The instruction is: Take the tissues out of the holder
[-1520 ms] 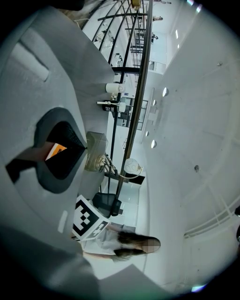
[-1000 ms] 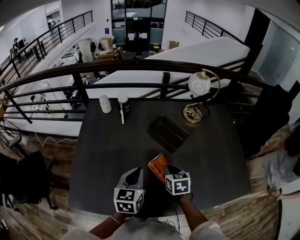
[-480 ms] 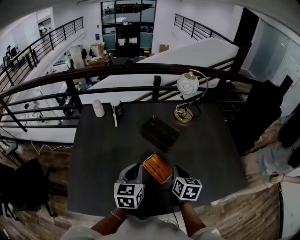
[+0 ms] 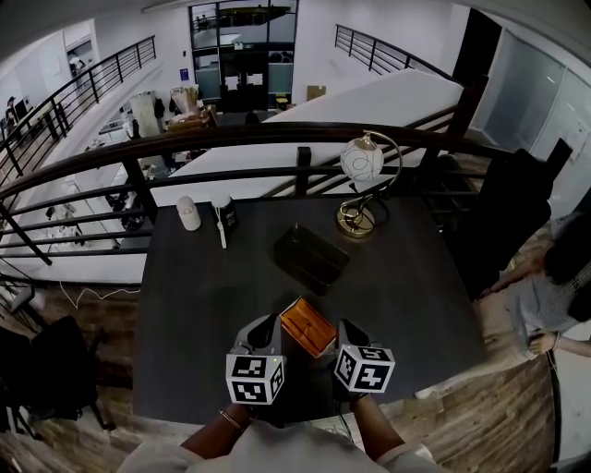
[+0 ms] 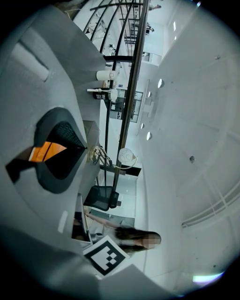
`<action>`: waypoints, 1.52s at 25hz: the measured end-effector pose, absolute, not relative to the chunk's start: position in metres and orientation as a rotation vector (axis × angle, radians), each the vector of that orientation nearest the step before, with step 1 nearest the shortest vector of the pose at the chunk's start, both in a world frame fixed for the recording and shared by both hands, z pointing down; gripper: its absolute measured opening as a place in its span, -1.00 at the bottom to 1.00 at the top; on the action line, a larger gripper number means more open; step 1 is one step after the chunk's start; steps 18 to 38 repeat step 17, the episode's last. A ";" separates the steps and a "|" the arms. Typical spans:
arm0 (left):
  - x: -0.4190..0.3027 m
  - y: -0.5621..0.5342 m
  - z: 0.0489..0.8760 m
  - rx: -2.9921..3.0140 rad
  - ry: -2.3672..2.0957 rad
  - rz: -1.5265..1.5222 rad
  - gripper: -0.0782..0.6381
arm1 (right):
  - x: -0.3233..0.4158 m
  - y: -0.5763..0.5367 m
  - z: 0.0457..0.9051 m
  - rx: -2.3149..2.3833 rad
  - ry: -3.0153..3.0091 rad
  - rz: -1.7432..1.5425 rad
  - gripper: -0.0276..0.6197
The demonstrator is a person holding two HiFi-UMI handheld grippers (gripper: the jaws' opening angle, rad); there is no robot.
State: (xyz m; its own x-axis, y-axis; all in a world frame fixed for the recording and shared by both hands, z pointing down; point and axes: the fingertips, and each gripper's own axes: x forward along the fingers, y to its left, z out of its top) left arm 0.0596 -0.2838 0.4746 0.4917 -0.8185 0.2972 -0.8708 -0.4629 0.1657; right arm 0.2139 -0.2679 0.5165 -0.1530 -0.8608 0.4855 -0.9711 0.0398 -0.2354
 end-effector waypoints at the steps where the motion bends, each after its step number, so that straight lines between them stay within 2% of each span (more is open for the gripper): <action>1: 0.060 -0.284 0.474 2.448 -1.426 0.253 -0.76 | 0.213 -0.268 0.515 1.889 -2.103 0.763 -0.89; 38: 0.061 -0.288 0.474 2.433 -1.437 0.251 -0.76 | 0.206 -0.274 0.513 1.854 -2.107 0.725 -0.89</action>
